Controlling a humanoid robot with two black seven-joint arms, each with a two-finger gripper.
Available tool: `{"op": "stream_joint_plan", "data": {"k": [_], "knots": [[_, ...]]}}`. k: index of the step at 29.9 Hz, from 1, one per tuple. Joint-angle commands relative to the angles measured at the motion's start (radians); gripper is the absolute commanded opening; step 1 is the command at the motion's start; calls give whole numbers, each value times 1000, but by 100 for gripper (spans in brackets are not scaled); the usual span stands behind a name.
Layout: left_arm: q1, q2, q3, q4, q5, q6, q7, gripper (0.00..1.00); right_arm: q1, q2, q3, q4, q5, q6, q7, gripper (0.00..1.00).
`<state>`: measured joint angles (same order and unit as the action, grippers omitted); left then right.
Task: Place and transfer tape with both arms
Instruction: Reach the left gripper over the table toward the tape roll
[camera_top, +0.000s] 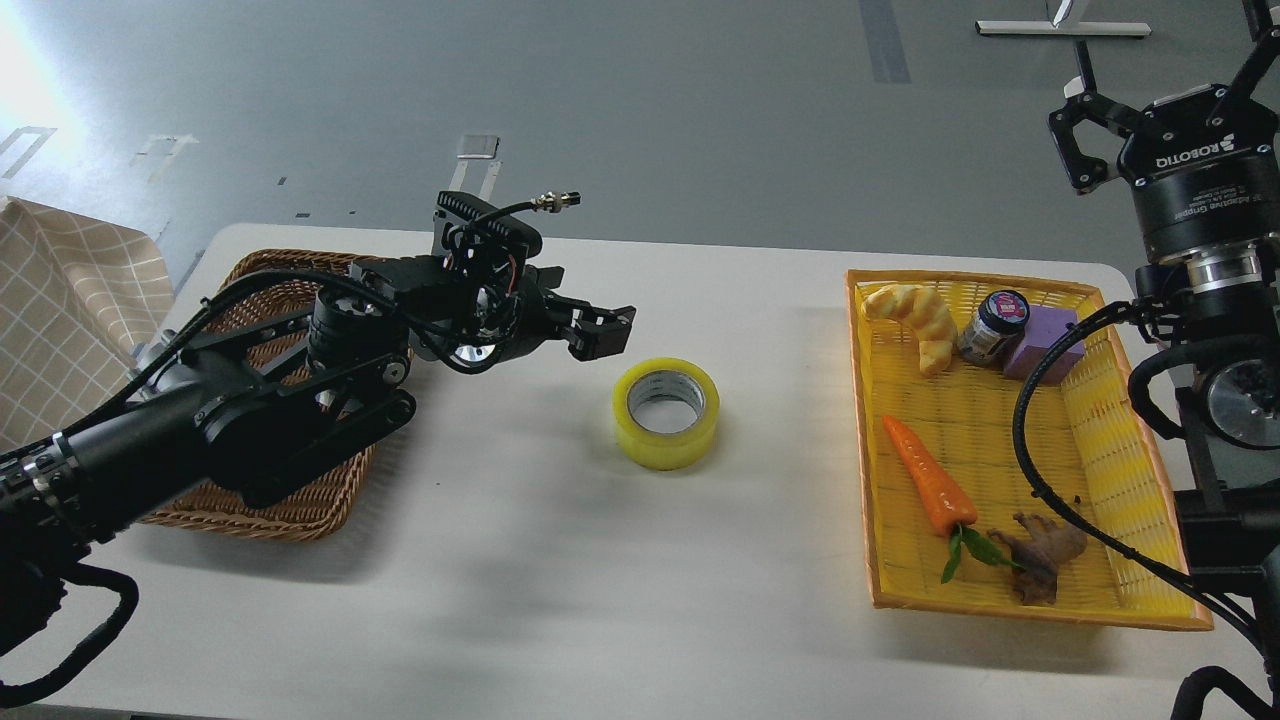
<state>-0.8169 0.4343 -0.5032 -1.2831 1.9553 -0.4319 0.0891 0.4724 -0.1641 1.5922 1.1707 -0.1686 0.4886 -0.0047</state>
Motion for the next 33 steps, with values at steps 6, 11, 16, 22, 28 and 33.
{"op": "stream_joint_plan", "data": {"k": [6, 11, 16, 22, 28, 33], "knots": [[-25, -18, 55, 25, -1, -2, 0, 98, 17, 1, -3, -5, -3, 0, 0, 100], [-24, -58, 95, 27, -3, -4, 0, 98, 14, 0, -3, -6, -3, 0, 0, 100], [-19, -63, 107, 38, -1, -4, 1, 97, 15, 0, -3, -13, -3, 0, 0, 100], [-25, -94, 109, 67, -3, -5, 11, 97, 12, 0, -5, -13, -3, 0, 0, 100], [-18, -127, 114, 80, -6, -8, 12, 97, 11, 3, -6, -13, -3, 0, 0, 100], [-19, -143, 120, 88, -7, -8, 12, 97, 11, 5, -6, -13, -3, 0, 0, 100]]}}
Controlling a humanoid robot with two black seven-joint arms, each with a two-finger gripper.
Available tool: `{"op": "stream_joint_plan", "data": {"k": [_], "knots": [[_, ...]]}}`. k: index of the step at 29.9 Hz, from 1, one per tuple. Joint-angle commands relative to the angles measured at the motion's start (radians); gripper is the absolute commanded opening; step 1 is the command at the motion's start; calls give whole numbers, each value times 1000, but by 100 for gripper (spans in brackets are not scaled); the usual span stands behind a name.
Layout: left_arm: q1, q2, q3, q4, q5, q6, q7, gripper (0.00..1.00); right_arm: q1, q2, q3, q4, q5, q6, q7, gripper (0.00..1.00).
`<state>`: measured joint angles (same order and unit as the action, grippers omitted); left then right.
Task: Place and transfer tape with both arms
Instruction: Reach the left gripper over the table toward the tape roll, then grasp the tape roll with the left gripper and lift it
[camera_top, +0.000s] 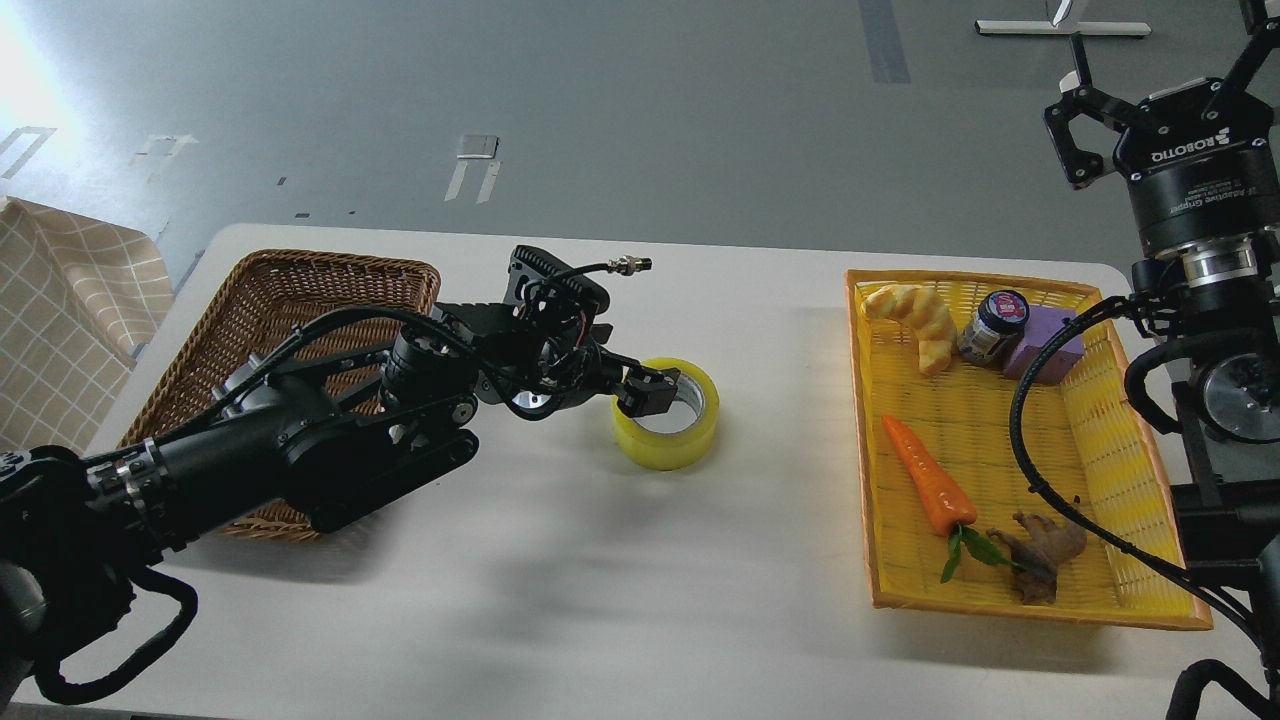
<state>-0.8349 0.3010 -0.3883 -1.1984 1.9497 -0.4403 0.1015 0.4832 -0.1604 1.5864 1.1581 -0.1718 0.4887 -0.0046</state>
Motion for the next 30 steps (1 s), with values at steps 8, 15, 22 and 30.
{"op": "stream_joint_plan", "data": {"k": [8, 15, 22, 30], "knots": [[0, -57, 5, 75, -5, 0, -2, 93, -3, 4, 0, 0, 0, 0, 0, 100], [0, -59, 6, 97, -5, 2, -2, 89, -5, 4, 0, 0, 0, 0, 0, 100], [10, -63, 6, 128, -11, 2, -2, 84, -6, 4, -11, 0, 0, 0, 0, 100], [16, -80, 20, 138, -14, 2, -2, 77, -6, 6, -13, 0, 0, 0, 0, 100]]}}
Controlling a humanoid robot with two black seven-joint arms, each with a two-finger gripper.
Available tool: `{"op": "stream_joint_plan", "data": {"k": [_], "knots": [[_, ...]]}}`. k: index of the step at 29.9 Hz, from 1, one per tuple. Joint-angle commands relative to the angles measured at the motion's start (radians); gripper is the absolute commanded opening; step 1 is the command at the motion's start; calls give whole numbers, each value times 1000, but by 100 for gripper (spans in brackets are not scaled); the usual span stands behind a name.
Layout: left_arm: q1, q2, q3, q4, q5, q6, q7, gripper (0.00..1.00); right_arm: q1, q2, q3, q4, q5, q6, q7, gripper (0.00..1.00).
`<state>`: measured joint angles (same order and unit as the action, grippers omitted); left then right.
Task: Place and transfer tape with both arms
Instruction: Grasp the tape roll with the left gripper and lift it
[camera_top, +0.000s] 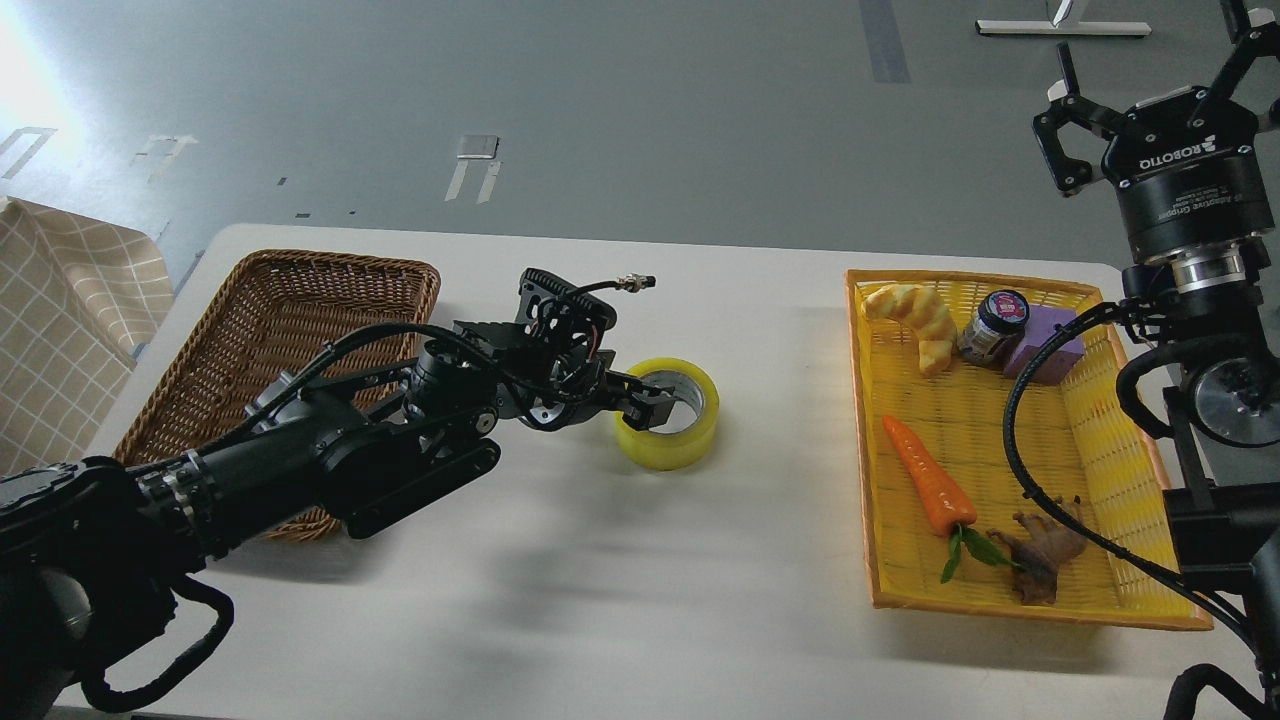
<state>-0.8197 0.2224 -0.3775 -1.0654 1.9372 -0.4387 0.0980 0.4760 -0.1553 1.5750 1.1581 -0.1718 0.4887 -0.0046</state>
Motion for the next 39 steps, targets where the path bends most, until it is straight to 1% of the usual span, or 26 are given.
{"op": "stream_joint_plan", "data": {"k": [1, 4, 7, 9, 10, 11, 13, 14, 15, 16, 19, 26, 37, 39], "knots": [[1, -2, 9, 5, -1, 0, 2, 76, 0, 0, -1, 0, 0, 0, 0, 100], [1, -2, 9, 10, -1, -2, 2, 70, 0, 0, -1, 0, 0, 0, 0, 100], [-1, -3, 9, 22, -1, -2, 3, 69, 0, 0, -1, 0, 0, 0, 0, 100], [-1, -3, 9, 25, -1, -2, 2, 58, 0, 0, -1, 0, 0, 0, 0, 100], [-1, -3, 9, 27, -1, -2, 2, 56, 0, 0, -1, 0, 0, 0, 0, 100], [-1, -3, 9, 27, -1, -2, 2, 47, 0, 0, -1, -1, 0, 0, 0, 100], [-1, -3, 11, 27, 0, -2, 3, 34, 0, 0, -1, -1, 0, 0, 0, 100], [-2, -3, 15, 27, 0, -5, 3, 20, 0, 0, -1, 0, 0, 0, 0, 100], [-2, -5, 19, 28, 0, -8, 3, 13, 0, 0, -1, 0, 2, 0, 0, 100], [-4, -6, 28, 28, -1, -15, 3, 0, 0, 0, -1, 0, 0, 0, 0, 100], [-6, -12, 29, 30, -10, -47, 2, 0, 0, 0, -1, 0, 2, 0, 0, 100], [-21, -3, 23, 25, -37, -50, 3, 0, 0, 0, -1, 0, 0, 0, 0, 100], [-189, 66, 26, -37, -162, -50, 0, 0, -2, 0, -1, 0, 0, 0, 0, 100], [-199, 75, 23, -39, -162, -50, 0, 0, -4, 0, -1, 0, 2, 0, 0, 100]]}}
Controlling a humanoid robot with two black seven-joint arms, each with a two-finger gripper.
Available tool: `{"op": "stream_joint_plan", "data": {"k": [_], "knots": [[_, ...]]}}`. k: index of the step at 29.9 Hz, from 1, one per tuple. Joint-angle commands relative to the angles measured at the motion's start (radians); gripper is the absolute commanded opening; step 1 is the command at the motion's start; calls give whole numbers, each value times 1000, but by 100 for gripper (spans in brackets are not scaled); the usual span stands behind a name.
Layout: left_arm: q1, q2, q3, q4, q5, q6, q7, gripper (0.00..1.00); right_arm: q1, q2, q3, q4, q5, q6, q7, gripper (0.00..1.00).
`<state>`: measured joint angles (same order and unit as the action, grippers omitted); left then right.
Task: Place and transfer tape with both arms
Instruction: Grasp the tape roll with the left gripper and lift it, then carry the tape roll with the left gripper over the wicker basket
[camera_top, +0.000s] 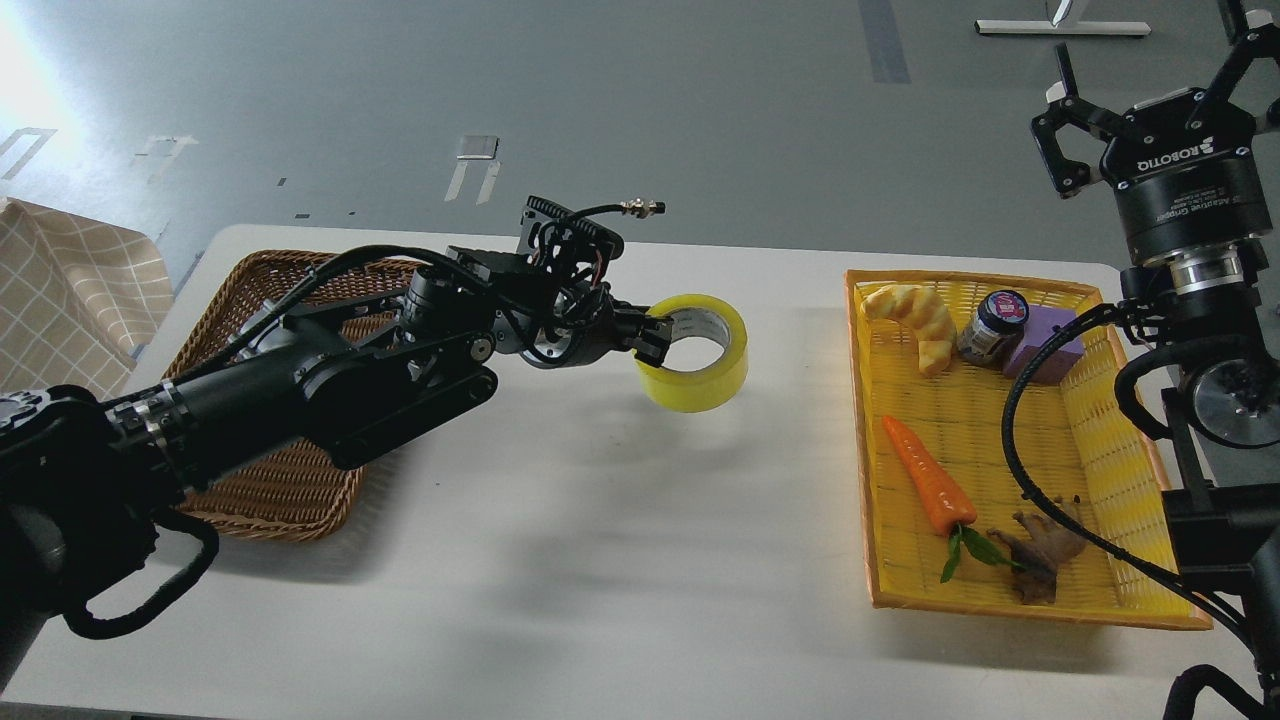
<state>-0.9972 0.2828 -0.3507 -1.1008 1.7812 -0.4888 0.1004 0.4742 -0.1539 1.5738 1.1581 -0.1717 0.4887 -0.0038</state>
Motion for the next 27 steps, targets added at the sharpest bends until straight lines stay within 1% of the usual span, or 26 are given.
{"op": "stream_joint_plan", "data": {"k": [1, 5, 11, 20, 27], "knots": [[-24, 21, -5, -5, -6, 0, -4, 0, -2, -1, 0, 0, 1, 0, -1, 100], [-47, 71, -7, -39, -23, 0, -10, 0, -9, -3, 0, 0, 1, 0, 1, 100], [-70, 142, -7, -59, -43, 0, -18, 0, -17, -3, 0, -2, 0, 0, -1, 100], [-72, 240, -8, -90, -48, 0, -18, 0, -22, -3, 0, 0, 1, 0, -1, 100], [-72, 320, -8, -125, -48, 0, -28, 0, -23, -1, 0, -2, 1, 0, -1, 100]]}}
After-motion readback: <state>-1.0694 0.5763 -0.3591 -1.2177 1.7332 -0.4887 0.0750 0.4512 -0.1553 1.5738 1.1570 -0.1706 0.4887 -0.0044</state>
